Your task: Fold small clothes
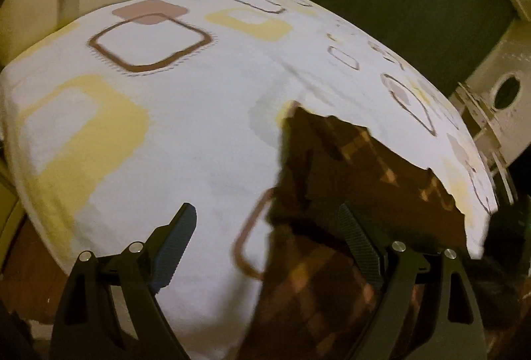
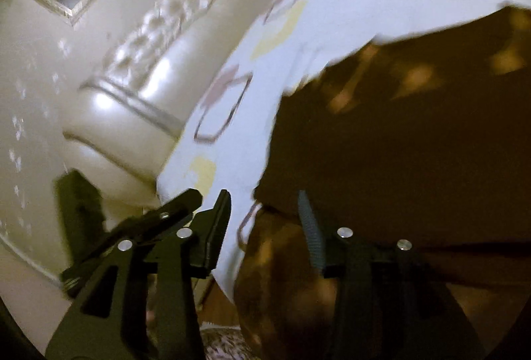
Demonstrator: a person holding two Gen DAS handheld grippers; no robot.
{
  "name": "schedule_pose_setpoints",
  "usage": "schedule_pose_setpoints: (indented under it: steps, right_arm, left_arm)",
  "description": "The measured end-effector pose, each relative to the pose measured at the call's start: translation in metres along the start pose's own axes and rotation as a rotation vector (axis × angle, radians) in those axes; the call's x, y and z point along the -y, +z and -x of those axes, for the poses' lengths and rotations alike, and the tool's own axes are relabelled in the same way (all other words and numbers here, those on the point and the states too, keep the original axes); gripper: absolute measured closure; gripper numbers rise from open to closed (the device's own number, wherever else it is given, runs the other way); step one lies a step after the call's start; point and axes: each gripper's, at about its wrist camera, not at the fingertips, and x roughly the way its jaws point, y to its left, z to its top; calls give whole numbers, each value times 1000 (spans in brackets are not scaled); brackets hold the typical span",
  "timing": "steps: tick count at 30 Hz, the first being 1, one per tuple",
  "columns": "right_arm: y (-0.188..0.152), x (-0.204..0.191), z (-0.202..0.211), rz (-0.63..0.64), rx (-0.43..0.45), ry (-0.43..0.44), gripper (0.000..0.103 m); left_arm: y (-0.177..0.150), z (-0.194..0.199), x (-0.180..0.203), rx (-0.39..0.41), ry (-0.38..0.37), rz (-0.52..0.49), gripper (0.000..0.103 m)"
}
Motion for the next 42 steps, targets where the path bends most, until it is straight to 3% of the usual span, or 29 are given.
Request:
schedule_pose_setpoints:
  steps: [2, 5, 8, 10, 14, 15, 16, 17, 19, 29, 33, 42]
  right_arm:
    - [7, 22, 55, -24, 109, -51, 56]
    - [12, 70, 144, -108, 299, -200, 56]
    - [9, 122, 193, -255, 367, -327, 55]
    - [3, 162, 207, -373, 348, -302, 55]
    - [-2, 185, 199, -411, 293, -258, 56]
    - [-3, 186, 195, -405, 282, -267, 64]
    - [-3, 187, 191, -396, 273, -275, 82]
    - [-3, 189, 188, -393, 257, -279, 89]
    - [-8, 195, 187, -386, 237, -287, 91]
    - [-21, 205, 196, -373, 260, -204, 89]
    - [-23, 207, 206, -392, 229, -167, 85]
    - [-55, 186, 228, -314, 62, -160, 76]
  left_arm:
    - [2, -7, 13, 4, -21, -41, 17]
    - [4, -22, 33, -6, -29, -104, 17]
    - [4, -39, 44, -23, -44, -120, 17]
    - [4, -50, 46, -43, -43, -122, 17]
    - [0, -69, 46, -83, -7, -124, 17]
    - [-2, -72, 45, -94, -3, -119, 17]
    - [-3, -74, 44, -102, 0, -116, 17]
    - [-4, -77, 43, -112, 3, -114, 17]
    - [-7, -83, 40, -131, 14, -115, 17]
    - [-13, -90, 38, -113, 7, -178, 16]
    - [-14, -79, 27, -122, -69, -174, 16]
    - [-31, -37, -12, -197, -230, -187, 16]
